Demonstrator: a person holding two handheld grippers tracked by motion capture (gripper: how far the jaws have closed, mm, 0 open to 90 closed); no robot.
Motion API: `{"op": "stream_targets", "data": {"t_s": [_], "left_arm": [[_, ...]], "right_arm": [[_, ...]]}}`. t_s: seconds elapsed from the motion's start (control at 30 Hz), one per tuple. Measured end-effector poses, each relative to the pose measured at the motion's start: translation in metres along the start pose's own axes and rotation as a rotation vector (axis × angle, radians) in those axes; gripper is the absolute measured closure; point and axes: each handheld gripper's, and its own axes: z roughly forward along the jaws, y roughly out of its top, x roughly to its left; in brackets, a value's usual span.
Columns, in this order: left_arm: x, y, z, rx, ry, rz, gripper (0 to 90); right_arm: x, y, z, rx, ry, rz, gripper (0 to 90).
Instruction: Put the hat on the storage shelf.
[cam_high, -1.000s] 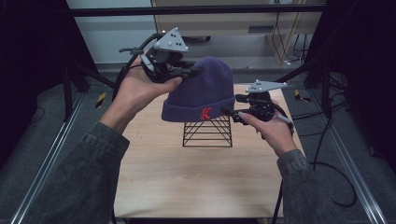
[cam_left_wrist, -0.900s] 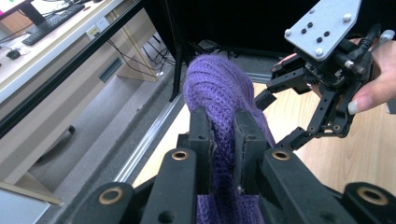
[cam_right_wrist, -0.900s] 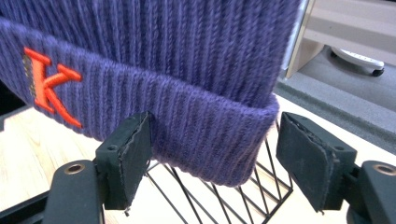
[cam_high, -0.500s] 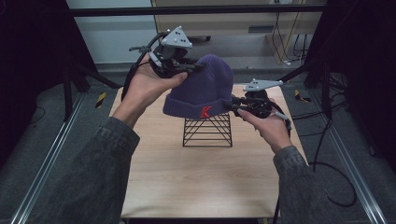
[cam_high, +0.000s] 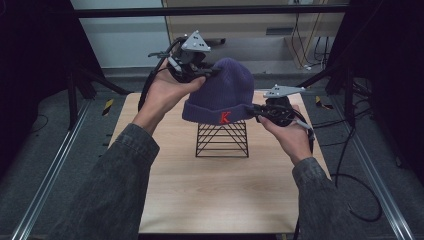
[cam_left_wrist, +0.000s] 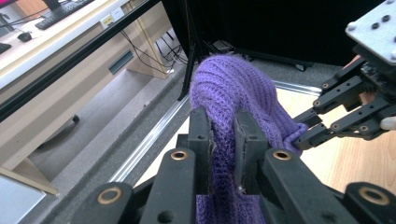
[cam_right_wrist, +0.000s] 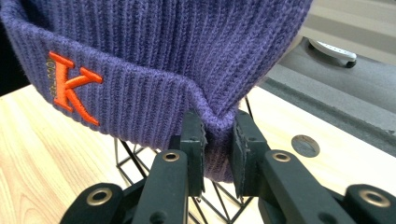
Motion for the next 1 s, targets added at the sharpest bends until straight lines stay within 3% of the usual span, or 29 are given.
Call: {"op": "stream_targets", "data": {"t_s": [0.2,0.53,0.73,1.0], "left_arm": [[0.004,-0.006,0.012,-0.004,0.02,-0.02,78.9],[0.006,-0.011,0.026,0.0,0.054,-0.005,78.8],[0.006,-0.014,0.03,0.003,0.064,0.006,78.8],[0.008,-0.025,0.039,0.004,0.076,-0.012,78.7]], "right_arm": [[-0.002,-0.002,0.001,0.006,-0.025,0.003,77.1],[-0.004,-0.006,0.005,0.023,-0.051,0.0,77.2],[-0.004,-0.008,0.007,0.034,-0.05,0.005,77.2],[-0.005,-0.014,0.009,0.051,-0.051,0.01,77.2]]}}
